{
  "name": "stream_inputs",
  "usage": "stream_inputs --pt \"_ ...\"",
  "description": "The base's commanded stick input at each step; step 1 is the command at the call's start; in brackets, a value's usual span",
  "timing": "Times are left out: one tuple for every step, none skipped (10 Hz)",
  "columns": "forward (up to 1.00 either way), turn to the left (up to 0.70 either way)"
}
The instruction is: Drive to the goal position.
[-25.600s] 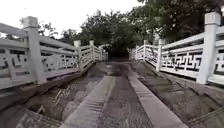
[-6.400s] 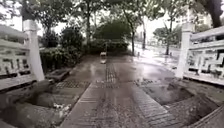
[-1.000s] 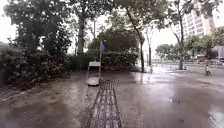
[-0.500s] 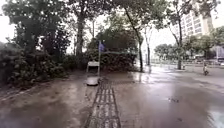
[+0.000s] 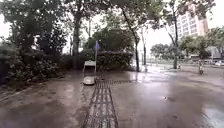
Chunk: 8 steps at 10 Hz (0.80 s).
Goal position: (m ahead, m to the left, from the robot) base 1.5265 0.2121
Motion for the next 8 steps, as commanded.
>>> stream_inputs --pt "0.45 0.03" --pt "0.45 0.03" --pt "0.45 0.03" --pt "0.45 0.03" --pt "0.45 0.03" --pt "0.45 0.03" --pt "0.45 0.01" --pt "0.45 -0.13"
